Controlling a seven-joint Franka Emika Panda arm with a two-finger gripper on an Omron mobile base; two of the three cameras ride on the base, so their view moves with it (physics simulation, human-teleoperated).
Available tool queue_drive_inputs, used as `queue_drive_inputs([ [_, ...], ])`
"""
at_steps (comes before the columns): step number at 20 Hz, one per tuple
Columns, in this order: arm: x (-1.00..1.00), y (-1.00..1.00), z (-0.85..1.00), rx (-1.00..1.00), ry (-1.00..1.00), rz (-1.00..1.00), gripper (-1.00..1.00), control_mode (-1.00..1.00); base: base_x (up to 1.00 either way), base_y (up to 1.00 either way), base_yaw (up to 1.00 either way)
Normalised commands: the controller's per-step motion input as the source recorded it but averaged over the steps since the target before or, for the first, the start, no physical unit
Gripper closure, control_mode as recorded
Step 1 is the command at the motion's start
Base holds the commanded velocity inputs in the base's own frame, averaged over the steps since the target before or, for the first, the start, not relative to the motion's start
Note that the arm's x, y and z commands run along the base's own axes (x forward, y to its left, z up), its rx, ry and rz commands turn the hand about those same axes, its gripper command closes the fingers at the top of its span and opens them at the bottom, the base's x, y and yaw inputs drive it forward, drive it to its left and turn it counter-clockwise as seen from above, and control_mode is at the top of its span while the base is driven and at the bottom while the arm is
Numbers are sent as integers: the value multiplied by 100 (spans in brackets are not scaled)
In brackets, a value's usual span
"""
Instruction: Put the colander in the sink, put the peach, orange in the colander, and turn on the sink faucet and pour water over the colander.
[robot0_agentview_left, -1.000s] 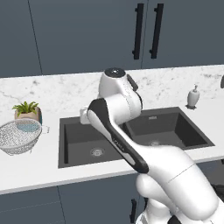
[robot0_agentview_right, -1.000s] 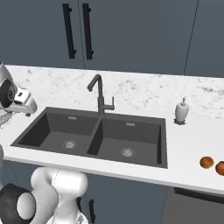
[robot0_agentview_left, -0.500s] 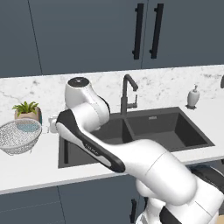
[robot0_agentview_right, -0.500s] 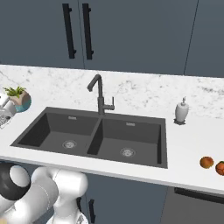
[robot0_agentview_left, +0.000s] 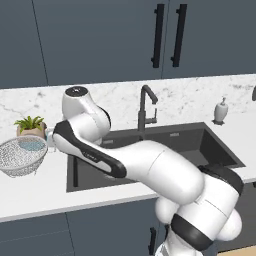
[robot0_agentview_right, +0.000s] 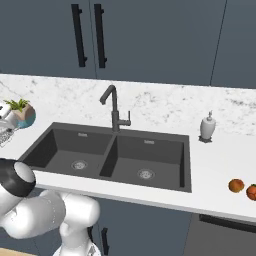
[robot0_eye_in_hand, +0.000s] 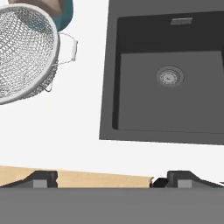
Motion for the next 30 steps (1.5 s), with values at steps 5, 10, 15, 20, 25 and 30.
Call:
queue_drive_inputs([
  [5,38,44,-21,0,9,0,-100,-100,0,0,0],
  [10,28,32,-30,0,5,0,-100,-100,0,0,0],
  [15,15,10,-15,0,0,0,-100,-100,0,0,0],
  [20,25,18,-23,0,0,0,-100,-100,0,0,0],
  [25,33,2,-32,0,0,0,-100,-100,0,0,0],
  [30,29,7,-22,0,-1,0,-100,-100,0,0,0],
])
